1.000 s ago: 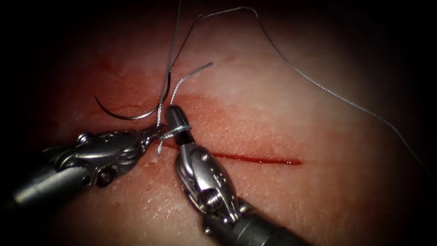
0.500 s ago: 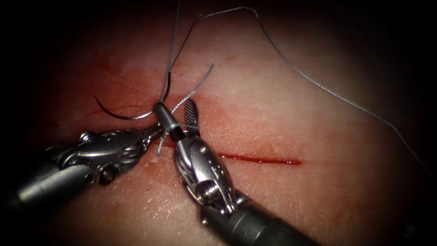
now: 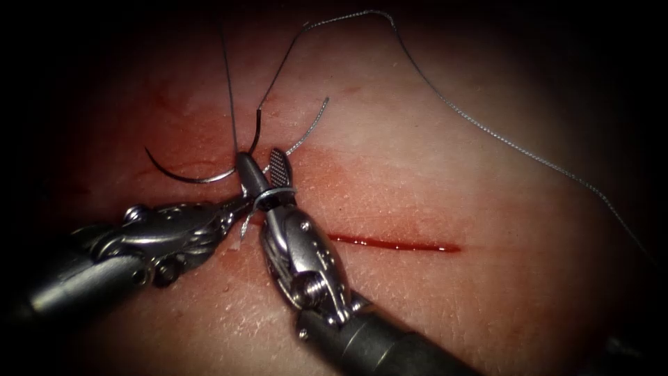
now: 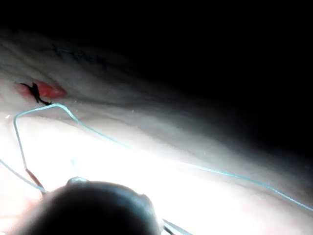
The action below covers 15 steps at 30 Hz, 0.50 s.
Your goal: Wound Closure
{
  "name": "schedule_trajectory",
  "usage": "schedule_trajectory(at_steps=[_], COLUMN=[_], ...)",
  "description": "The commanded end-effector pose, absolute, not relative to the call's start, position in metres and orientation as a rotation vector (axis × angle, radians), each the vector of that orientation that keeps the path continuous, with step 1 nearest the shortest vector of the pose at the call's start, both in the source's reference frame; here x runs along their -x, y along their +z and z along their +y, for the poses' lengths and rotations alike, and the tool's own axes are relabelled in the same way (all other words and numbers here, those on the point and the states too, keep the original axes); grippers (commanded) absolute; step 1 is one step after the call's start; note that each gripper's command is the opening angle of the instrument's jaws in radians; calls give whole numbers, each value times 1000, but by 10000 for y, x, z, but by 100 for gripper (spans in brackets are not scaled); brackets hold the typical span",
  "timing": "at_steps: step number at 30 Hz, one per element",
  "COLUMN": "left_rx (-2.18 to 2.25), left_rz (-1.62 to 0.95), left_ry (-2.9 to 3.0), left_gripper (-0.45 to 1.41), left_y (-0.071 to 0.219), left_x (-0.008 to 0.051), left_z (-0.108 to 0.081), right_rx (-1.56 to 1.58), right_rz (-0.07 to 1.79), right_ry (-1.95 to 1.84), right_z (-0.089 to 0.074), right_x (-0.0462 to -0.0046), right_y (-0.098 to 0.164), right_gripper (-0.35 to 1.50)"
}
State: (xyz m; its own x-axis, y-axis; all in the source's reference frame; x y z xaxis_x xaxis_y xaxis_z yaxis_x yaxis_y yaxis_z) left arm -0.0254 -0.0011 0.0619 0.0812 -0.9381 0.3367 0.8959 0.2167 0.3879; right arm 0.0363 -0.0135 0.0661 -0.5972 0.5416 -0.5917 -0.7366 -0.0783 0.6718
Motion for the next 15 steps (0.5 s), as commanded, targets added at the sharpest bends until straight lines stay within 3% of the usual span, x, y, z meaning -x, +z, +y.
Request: schedule_trajectory(at_steps=[1, 15], left_rx=[-83, -79], left_rz=[-590, -570], left_ry=[-1373, -1366], left_gripper=[-45, -45], left_y=[614, 616], left_x=[259, 263], left_z=[0, -2], right_rx=[242, 237], right_rz=[1294, 1248], right_ry=[1827, 1959], right_z=[-128, -147], right_x=[-368, -372], right_y=[656, 674], right_gripper=[39, 52])
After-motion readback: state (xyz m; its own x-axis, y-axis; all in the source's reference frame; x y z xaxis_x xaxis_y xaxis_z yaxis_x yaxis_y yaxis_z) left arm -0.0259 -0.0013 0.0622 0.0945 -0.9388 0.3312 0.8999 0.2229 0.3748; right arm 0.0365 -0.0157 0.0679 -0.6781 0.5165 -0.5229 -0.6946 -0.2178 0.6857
